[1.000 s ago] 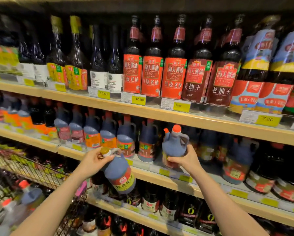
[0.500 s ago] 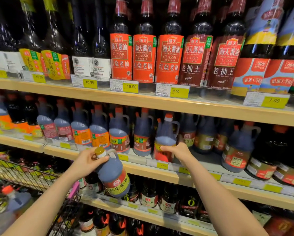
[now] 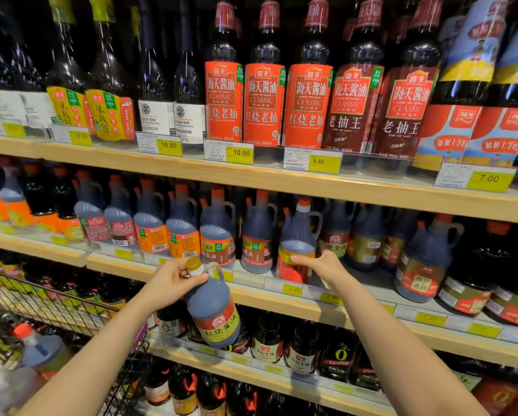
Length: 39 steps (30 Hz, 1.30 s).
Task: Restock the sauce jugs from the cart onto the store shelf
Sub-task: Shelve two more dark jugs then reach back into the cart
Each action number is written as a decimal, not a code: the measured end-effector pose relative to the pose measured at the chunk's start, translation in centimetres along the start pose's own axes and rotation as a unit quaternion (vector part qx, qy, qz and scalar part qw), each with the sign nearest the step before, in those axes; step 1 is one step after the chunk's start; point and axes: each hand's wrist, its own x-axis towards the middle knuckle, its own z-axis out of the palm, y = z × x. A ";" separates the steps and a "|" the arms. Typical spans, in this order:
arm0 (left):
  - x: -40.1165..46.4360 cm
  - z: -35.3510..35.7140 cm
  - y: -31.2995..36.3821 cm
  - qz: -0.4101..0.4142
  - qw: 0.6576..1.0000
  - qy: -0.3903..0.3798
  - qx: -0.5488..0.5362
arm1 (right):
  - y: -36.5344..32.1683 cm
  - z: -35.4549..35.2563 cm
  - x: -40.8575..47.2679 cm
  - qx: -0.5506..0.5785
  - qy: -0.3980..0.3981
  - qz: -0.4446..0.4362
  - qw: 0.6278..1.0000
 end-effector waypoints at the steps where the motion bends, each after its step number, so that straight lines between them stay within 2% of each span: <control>1: -0.2 0.1 0.3 0.002 1.000 -0.003 0.001 | -0.1 -0.1 -0.2 -0.004 0.003 0.001 1.000; 4: -0.5 0.6 1.6 0.004 1.000 -0.012 0.010 | -0.2 -1.0 -2.3 0.005 0.036 -0.023 0.999; 6: -0.9 1.0 3.4 0.014 0.999 -0.023 0.022 | 0.2 -1.7 -4.9 -0.010 0.065 -0.071 0.995; 8: -0.8 1.6 5.4 0.026 0.998 -0.041 0.038 | 1.0 -1.6 -7.8 -0.044 -0.010 -0.111 0.993; 11: -0.5 2.9 8.2 0.058 0.995 -0.066 0.045 | 1.8 0.4 -11.6 -0.107 -0.177 -0.089 0.974; 13: -0.4 4.6 10.1 0.077 0.993 -0.082 0.042 | 2.2 1.7 -12.8 -0.085 -0.199 -0.099 0.971; 17: -0.2 8.2 13.3 0.136 0.982 -0.120 0.057 | 2.7 0.7 -14.0 -0.028 -0.062 -0.098 0.993; 21: 0.1 11.5 15.2 0.167 0.975 -0.138 0.057 | 3.7 -2.4 -14.8 -0.032 0.012 -0.099 0.994; 23: 0.5 12.3 16.3 0.153 0.979 -0.137 -0.011 | 3.8 -3.9 -14.2 -0.039 0.045 -0.095 0.994; 26: 1.8 11.5 16.1 0.104 0.984 -0.092 -0.108 | 2.8 -5.9 -12.7 -0.052 0.091 -0.103 0.989; 27: 2.2 11.0 15.2 0.097 0.987 -0.075 -0.103 | 2.3 -6.5 -12.0 -0.057 0.107 -0.109 0.987; 30: 2.9 9.8 10.6 0.062 0.998 -0.030 0.003 | 1.2 -7.2 -9.7 -0.048 0.135 -0.134 0.981; 32: 3.3 9.7 7.5 0.044 0.996 -0.027 0.068 | 0.9 -7.1 -8.0 -0.041 0.144 -0.137 0.979; 35: 4.2 10.4 4.6 0.062 0.987 -0.049 0.140 | 1.8 -6.3 -4.9 -0.064 0.171 -0.107 0.977; 39: 5.4 11.1 2.6 0.067 0.981 -0.074 0.169 | 3.3 -4.8 -1.3 -0.057 0.203 -0.017 0.977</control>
